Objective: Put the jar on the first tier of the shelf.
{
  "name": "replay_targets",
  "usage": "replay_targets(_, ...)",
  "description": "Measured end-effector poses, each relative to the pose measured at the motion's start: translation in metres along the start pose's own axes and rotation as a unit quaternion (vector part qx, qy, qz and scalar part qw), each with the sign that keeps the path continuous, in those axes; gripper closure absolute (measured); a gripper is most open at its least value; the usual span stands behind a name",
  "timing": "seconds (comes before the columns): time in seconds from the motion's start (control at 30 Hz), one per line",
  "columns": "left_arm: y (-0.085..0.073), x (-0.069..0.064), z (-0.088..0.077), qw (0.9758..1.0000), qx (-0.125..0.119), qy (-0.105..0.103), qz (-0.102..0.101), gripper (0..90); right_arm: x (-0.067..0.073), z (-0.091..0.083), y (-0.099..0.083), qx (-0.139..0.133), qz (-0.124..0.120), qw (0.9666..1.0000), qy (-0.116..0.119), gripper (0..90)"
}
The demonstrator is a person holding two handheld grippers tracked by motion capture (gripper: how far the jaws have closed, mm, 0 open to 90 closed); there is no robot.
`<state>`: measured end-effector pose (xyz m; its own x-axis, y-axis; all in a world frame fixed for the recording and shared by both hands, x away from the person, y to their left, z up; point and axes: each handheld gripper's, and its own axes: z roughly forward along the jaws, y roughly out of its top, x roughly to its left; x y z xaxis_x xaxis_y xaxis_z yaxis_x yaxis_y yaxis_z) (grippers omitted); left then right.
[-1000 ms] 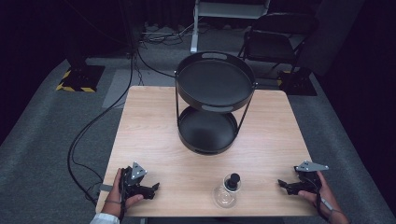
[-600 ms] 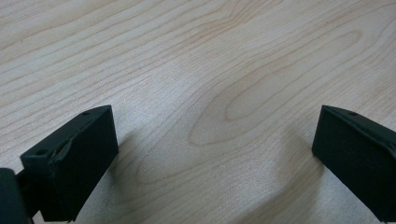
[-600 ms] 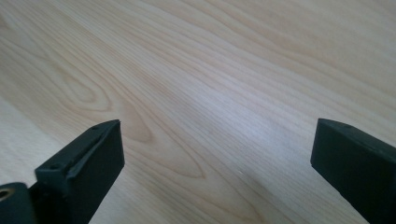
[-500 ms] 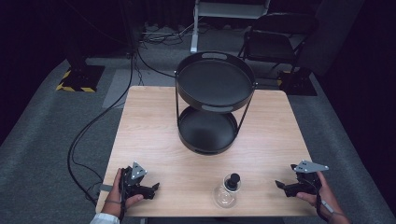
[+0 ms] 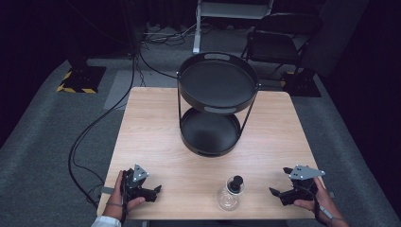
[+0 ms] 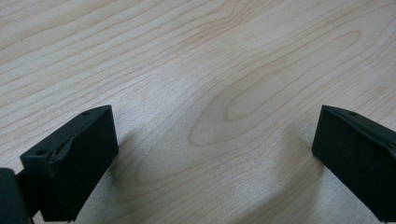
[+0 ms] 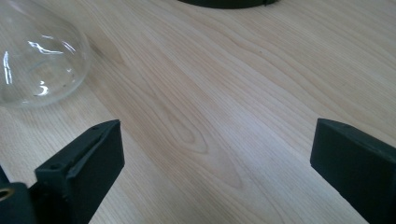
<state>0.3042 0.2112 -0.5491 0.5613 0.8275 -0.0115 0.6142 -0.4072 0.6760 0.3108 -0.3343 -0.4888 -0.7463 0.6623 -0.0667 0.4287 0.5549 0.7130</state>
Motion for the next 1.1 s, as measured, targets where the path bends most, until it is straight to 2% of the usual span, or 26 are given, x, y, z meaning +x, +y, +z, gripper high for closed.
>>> replay_targets(0.37, 0.0, 0.0, 0.0, 1.0, 0.0, 0.0, 0.0, 0.0, 0.015, 0.005, 0.015, -0.015, -0.027, 0.9994, 0.017, 2.9)
replay_targets(0.6, 0.0, 0.0, 0.0, 1.0, 0.0, 0.0, 0.0, 0.0, 0.026, 0.013, 0.025, -0.022, -0.042, 0.9981, 0.039, 3.0)
replay_targets(0.7, 0.0, 0.0, 0.0, 1.0, 0.0, 0.0, 0.0, 0.0, 0.029, 0.015, 0.027, -0.026, -0.045, 0.9977, 0.044, 3.1)
replay_targets(0.77, 0.0, 0.0, 0.0, 1.0, 0.0, 0.0, 0.0, 0.0, 0.032, 0.018, 0.03, -0.031, -0.042, 0.9971, 0.056, 3.3)
replay_targets(1.1, 0.0, 0.0, 0.0, 1.0, 0.0, 0.0, 0.0, 0.0, 0.046, 0.025, 0.037, -0.035, -0.049, 0.9946, 0.084, 3.6)
